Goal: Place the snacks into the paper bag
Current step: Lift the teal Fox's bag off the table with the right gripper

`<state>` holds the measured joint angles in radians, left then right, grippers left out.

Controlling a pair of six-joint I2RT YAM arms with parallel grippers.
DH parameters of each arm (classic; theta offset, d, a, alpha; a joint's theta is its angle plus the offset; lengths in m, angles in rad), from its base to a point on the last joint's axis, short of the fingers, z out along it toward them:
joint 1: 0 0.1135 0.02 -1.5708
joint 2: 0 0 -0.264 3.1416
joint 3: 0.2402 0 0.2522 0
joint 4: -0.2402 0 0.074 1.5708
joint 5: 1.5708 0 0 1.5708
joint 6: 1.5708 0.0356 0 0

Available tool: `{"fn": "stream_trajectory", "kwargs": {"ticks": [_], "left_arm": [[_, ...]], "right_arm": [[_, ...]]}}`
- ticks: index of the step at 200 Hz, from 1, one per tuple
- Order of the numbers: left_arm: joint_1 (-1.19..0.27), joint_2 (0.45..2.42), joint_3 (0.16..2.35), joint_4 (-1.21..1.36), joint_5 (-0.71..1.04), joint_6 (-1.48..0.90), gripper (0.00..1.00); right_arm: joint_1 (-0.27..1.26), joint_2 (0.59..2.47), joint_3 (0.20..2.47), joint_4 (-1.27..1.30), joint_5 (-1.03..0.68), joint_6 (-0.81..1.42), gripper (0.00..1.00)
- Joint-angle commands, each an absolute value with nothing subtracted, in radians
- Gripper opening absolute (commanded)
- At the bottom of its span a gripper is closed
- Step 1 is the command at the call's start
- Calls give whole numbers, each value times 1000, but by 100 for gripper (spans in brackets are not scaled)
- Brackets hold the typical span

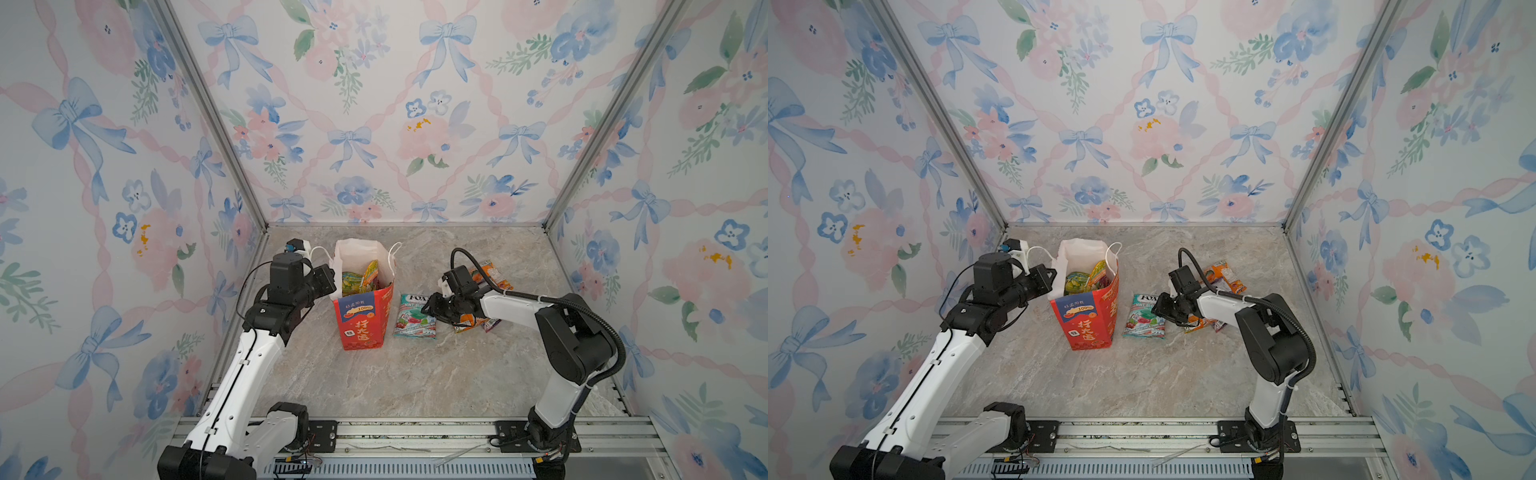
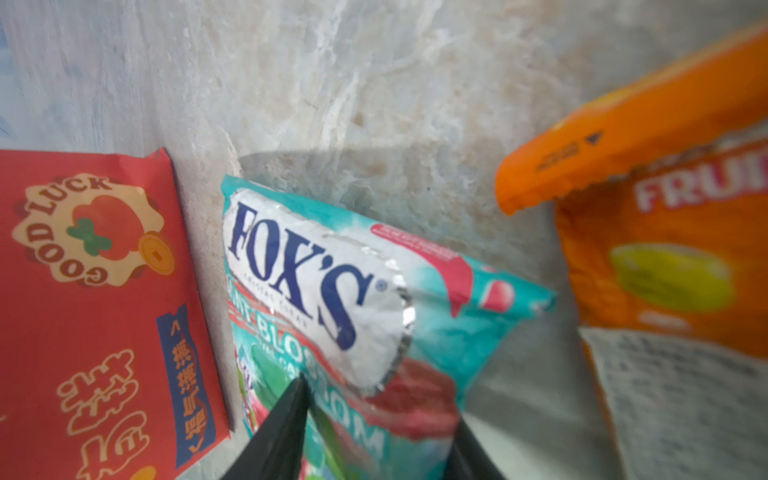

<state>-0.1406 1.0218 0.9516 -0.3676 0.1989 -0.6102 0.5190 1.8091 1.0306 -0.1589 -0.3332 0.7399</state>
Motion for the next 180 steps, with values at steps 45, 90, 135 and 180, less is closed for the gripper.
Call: {"fn": "stream_trajectory", "kwargs": {"ticks": [45, 90, 135, 180], "left_arm": [[-133, 1010, 943, -383, 206, -595, 0], [-133, 1010, 943, -382, 206, -596, 0], [-133, 1006, 941, -382, 206, -595, 0], [-132, 1006, 940, -382, 212, -594, 0]], "right_arm": [[528, 1758, 1131, -276, -346, 688, 0], [531, 1711, 1279, -445, -345, 632, 0], [532, 1666, 1440, -629, -304, 526, 0], [538, 1616, 1662, -836, -229, 426, 0]]}}
